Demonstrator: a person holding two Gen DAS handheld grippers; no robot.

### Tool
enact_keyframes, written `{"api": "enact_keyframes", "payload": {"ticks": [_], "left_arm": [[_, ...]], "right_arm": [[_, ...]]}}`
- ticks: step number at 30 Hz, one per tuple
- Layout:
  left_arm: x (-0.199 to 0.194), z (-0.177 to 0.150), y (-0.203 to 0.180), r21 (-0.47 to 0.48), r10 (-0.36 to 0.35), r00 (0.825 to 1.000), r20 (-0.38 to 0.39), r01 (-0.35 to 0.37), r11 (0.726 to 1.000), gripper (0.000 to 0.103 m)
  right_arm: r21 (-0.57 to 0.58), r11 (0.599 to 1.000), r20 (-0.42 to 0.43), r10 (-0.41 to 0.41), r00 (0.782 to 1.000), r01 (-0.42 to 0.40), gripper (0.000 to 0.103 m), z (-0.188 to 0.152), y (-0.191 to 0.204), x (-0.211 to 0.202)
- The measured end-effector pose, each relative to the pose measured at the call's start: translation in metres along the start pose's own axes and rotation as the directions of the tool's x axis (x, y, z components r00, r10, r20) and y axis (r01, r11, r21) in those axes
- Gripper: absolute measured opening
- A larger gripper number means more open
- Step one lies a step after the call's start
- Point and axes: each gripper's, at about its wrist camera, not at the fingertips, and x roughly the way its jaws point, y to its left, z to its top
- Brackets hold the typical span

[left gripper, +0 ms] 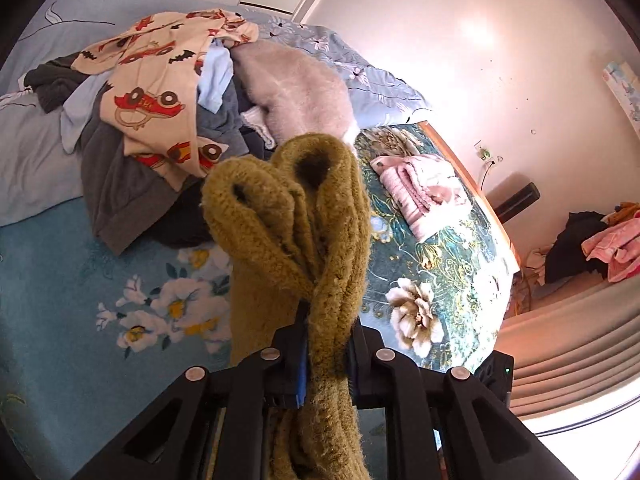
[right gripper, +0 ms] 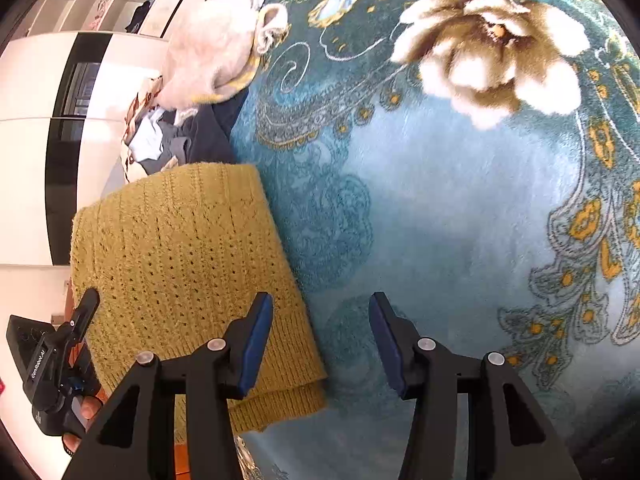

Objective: Fold clothes

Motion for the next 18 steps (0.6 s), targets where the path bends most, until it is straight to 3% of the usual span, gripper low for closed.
{"api": "enact_keyframes", "payload": {"ticks": [3, 9, 12, 18], "left_arm": [[0.002, 0.001, -0.005, 0.008, 0.035, 0.999, 0.009, -0.035, 0.999, 0.014], [-0.037, -0.013, 0.048, -0.18, 0.056, 0.993, 0.106, -0.037, 0.983, 0.013], [-0.046, -0.031, 0.095, -0.294, 0.145, 0.983, 0.115, -0.106, 0.95, 0.013], [-0.063, -0.063, 0.177, -0.45, 0.32, 0.938, 0.129, -0.233, 0.862, 0.012]], "right_arm": [[0.024, 1.0, 0.013, 0.014, 1.0, -0.015, 0.051, -0.011, -0.011, -0.024], [-0.002, 0.999, 0.001, 0.036, 0.999, -0.036, 0.051, -0.017, -0.014, -0.036], [-0.041, 0.998, -0.036, 0.044, 0.998, -0.045, 0.051, -0.02, -0.004, -0.027], [-0.143, 0.986, -0.182, 0.06, 0.982, -0.087, 0.051, -0.048, 0.031, 0.014]]}}
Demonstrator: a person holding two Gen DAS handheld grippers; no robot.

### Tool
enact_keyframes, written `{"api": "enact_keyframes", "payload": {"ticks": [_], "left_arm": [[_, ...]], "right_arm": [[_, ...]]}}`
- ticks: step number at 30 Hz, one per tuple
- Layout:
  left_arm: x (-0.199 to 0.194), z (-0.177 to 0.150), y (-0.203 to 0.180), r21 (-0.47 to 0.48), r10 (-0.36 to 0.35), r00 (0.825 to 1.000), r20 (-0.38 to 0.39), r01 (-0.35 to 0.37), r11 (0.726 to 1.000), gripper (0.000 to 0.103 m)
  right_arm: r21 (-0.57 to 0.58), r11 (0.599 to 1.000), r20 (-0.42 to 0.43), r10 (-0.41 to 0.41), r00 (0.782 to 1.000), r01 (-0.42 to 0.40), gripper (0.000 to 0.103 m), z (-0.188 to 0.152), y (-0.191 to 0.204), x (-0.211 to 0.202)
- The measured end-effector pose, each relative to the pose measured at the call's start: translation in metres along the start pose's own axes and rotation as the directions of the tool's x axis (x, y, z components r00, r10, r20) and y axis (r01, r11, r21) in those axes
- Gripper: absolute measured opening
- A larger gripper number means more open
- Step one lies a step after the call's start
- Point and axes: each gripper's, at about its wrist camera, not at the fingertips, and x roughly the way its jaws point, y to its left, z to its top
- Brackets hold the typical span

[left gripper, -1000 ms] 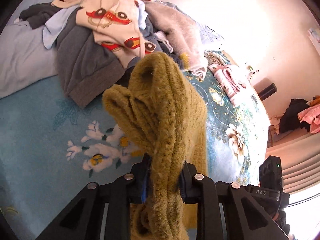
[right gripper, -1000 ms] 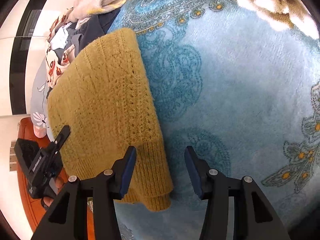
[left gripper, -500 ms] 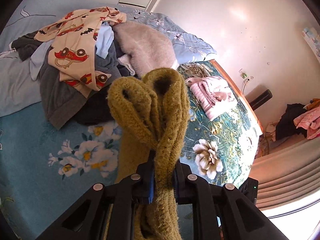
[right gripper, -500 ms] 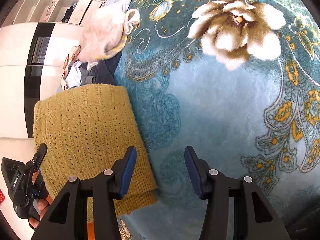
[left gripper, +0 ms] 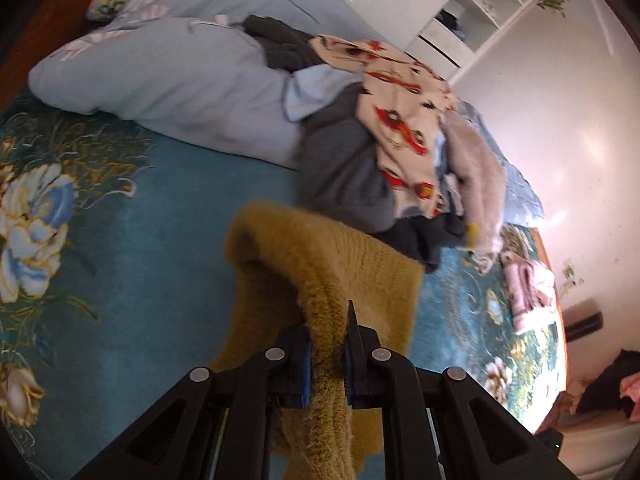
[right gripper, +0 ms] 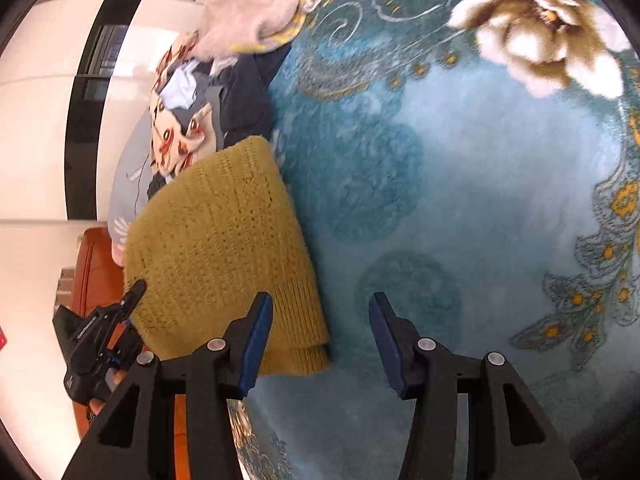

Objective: Fold clothes

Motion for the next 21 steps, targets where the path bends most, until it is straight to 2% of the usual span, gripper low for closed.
{"api": "enact_keyframes", "payload": {"ticks": [1, 3, 6, 10, 11, 15, 18, 20, 21], "left_arm": [[0.002, 0.002, 0.014, -0.021, 0.02, 1.0, 0.001, -0.02, 1.0, 0.012], [0.015, 0.003, 0.038, -0.07, -0.011, 0.999, -0.047, 0.008, 0.998, 0.012], [0.028, 0.001, 0.056, -0.112, -0.079, 0.995, -0.068, 0.071, 0.991, 0.013], [0.051, 0.008, 0.049, -0.075, -0.113, 0.989, -0.099, 0.105, 0.992, 0.013], [0.055, 0.013, 0.044, -0.052, -0.12, 0.987, -0.105, 0.115, 0.992, 0.013], [0.066, 0.032, 0.026, -0.025, -0.242, 0.959, -0.149, 0.241, 0.97, 0.016], [0.084, 0.036, 0.027, 0.004, -0.179, 0.96, -0.213, 0.184, 0.983, 0.016], [0.101, 0.031, 0.041, 0.001, -0.142, 0.954, -0.264, 0.148, 0.989, 0.017], [0.108, 0.027, 0.05, -0.005, -0.11, 0.952, -0.284, 0.113, 0.994, 0.02]], "right_arm": [[-0.002, 1.0, -0.027, 0.006, 1.0, -0.006, 0.052, -0.004, 0.004, 0.009], [-0.002, 1.0, -0.079, 0.022, 0.997, -0.022, 0.054, -0.01, 0.009, 0.031], [0.002, 1.0, -0.127, 0.023, 0.992, -0.023, 0.056, -0.015, 0.015, 0.059], [0.009, 0.999, -0.15, 0.04, 0.988, -0.039, 0.062, -0.015, 0.02, 0.086], [0.008, 0.999, -0.152, 0.036, 0.988, -0.035, 0.069, -0.014, 0.021, 0.092], [0.021, 1.0, -0.145, -0.013, 0.989, 0.017, 0.071, -0.008, 0.02, 0.112], [0.027, 0.999, -0.156, -0.019, 0.988, 0.024, 0.073, -0.006, 0.021, 0.126], [0.01, 1.0, -0.162, -0.016, 0.987, 0.018, 0.075, -0.006, 0.027, 0.134], [0.001, 1.0, -0.165, -0.015, 0.986, 0.016, 0.075, -0.005, 0.03, 0.138]]}}
